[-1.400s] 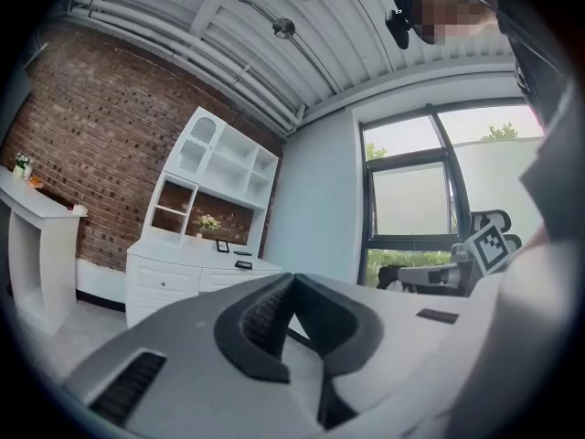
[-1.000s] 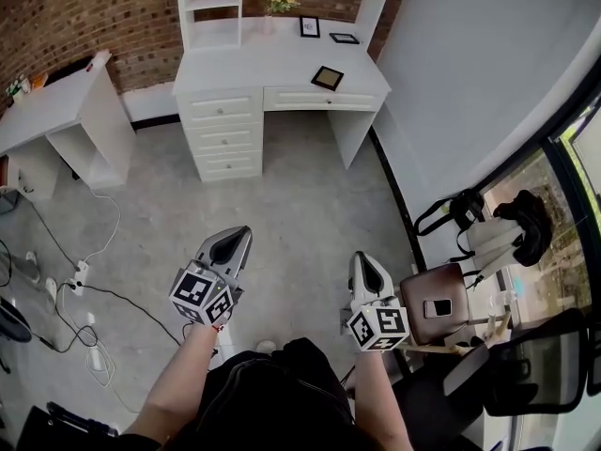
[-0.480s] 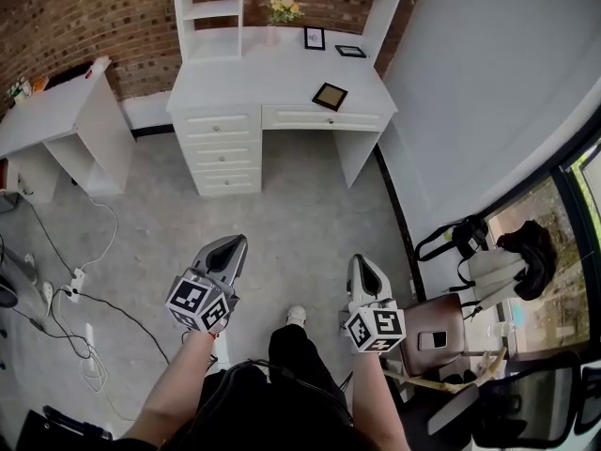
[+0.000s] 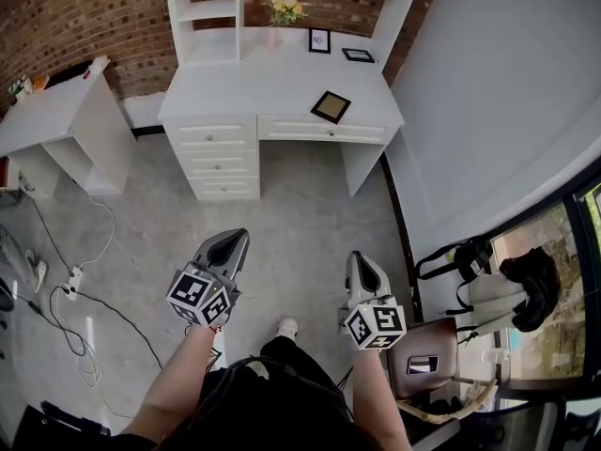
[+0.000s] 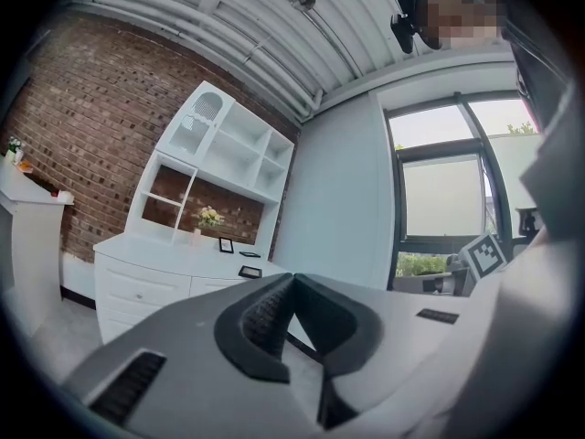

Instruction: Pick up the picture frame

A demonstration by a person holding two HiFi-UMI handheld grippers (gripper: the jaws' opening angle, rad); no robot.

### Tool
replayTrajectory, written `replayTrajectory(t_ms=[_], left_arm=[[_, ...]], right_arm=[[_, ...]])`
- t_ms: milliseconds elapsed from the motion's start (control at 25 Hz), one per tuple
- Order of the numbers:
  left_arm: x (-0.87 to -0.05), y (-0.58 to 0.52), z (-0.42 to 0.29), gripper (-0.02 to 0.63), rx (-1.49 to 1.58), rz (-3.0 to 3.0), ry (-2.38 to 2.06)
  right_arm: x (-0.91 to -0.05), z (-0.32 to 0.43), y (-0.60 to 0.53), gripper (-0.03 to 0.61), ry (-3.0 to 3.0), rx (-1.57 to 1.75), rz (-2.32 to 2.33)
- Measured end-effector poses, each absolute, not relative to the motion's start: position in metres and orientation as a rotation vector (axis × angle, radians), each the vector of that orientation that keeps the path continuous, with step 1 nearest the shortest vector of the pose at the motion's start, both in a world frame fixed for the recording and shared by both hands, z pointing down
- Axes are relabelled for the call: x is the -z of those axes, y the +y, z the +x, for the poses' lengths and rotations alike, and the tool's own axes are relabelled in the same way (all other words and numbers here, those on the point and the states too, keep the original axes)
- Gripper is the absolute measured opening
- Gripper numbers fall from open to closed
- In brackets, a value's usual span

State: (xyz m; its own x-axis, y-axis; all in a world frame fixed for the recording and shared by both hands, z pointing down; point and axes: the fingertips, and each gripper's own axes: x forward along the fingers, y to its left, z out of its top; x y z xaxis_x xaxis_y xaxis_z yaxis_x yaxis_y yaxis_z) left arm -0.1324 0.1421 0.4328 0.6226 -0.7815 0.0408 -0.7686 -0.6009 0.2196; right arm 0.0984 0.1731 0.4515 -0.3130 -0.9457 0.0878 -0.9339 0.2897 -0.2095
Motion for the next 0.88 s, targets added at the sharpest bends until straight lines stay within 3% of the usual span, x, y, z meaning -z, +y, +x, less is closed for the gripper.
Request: replayTrajectory(t_ms=[880], left_arm=[[-0.434,0.050,-0.074,0.003,0.030,2.601,-1.370]], right_arm=[[-0.469,0.157,0.064,0.003,2.528,0.402,-1.686]])
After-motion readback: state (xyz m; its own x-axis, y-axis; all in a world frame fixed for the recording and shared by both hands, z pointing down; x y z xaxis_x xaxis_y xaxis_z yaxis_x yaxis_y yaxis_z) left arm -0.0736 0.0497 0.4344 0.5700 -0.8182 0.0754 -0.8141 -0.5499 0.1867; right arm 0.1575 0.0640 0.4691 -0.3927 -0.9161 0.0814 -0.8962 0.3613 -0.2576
